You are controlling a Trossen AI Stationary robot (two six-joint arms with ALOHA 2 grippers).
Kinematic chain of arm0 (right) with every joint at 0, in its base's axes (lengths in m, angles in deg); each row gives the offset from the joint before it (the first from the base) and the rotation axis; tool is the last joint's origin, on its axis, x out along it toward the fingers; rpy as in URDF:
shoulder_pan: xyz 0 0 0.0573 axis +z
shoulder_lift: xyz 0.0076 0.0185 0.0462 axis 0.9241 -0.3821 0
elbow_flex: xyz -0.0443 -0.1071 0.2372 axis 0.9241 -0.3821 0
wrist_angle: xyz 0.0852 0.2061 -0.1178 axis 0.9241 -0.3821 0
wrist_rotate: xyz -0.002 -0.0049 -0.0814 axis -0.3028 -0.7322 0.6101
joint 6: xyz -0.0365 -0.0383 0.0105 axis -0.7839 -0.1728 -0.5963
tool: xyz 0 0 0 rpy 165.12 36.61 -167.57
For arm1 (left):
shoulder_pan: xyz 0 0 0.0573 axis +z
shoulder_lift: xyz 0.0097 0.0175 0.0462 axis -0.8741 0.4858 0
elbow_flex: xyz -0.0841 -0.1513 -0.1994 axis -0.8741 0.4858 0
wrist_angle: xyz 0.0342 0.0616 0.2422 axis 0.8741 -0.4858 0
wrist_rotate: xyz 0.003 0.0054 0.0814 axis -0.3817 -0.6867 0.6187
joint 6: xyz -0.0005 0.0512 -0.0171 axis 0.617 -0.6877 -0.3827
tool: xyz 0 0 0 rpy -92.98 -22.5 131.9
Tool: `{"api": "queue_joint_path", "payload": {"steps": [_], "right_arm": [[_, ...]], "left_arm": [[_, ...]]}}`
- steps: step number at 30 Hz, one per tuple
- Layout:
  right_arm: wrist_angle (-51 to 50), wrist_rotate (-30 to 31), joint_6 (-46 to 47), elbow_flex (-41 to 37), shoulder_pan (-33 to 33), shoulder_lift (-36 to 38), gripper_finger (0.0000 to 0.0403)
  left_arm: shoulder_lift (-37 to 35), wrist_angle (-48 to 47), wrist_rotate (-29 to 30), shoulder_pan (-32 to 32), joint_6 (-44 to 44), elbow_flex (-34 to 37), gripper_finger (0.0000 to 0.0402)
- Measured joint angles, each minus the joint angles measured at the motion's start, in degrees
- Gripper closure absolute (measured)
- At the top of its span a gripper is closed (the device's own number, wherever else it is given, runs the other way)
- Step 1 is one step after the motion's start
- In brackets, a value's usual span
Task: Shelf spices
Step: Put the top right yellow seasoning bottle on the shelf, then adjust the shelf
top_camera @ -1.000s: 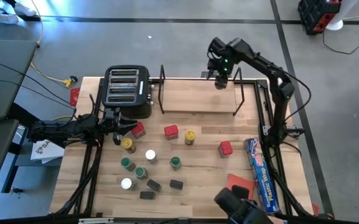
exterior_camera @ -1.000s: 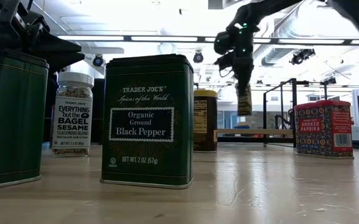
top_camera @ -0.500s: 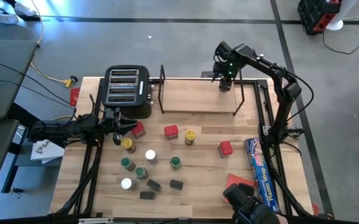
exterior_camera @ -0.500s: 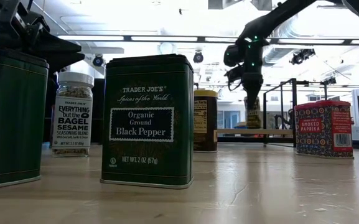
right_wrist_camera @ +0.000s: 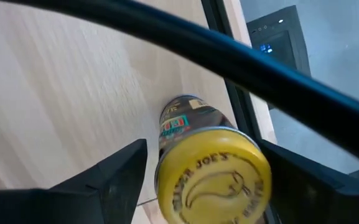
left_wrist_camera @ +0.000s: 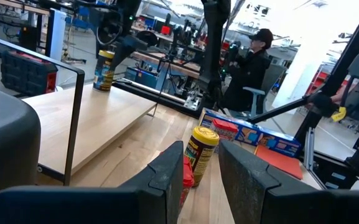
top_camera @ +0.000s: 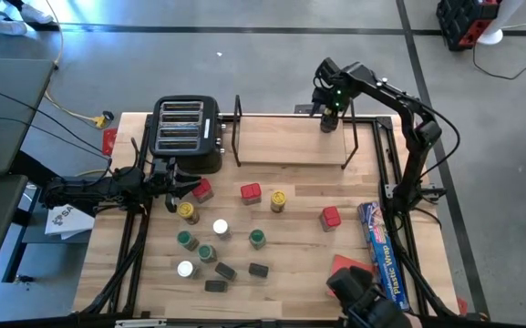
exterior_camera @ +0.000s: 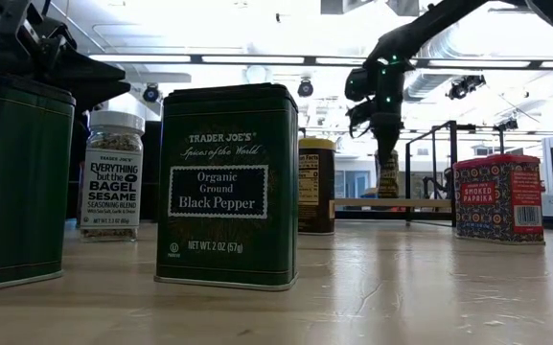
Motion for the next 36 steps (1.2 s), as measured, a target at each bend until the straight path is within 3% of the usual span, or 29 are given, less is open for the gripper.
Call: {"api": "queue_joint_path", "payload": {"steps": [2,7,12,18,23,30,36], "right_arm": [[-2.3,0.74,0.32,2.43,0.16,0.25,0.0109],[-8.62,10.58,3.99,9.58,1.97,3.11,0.0108],[-11.99,11.35,10.74,11.18,6.41,10.15,0.0108],[-11.39,10.3,17.64,1.32,16.47,21.03,0.012],[-5.9,3.59,26.32,-11.04,29.04,28.46,0.0126],[-1.56,-0.85,42.08,-22.28,45.77,29.68,0.0126],[-5.4,-0.66,47.56,-31.08,46.72,29.73,0.0136]], "left_arm": [[0.01,0.0,0.0,0.0,0.01,0.0,0.0305],[0.01,0.0,0.0,-0.01,0.03,0.0,0.0305],[-0.01,0.04,0.02,-0.01,0.05,0.0,0.0305],[-0.01,0.04,0.02,0.01,0.03,0.0,0.0305],[0.0,0.04,0.01,0.0,0.01,0.0,0.0305],[0.01,0.09,0.02,0.0,-0.01,0.0,0.0305],[-0.01,0.17,1.19,-0.01,-0.01,0.0,0.0305]]}}
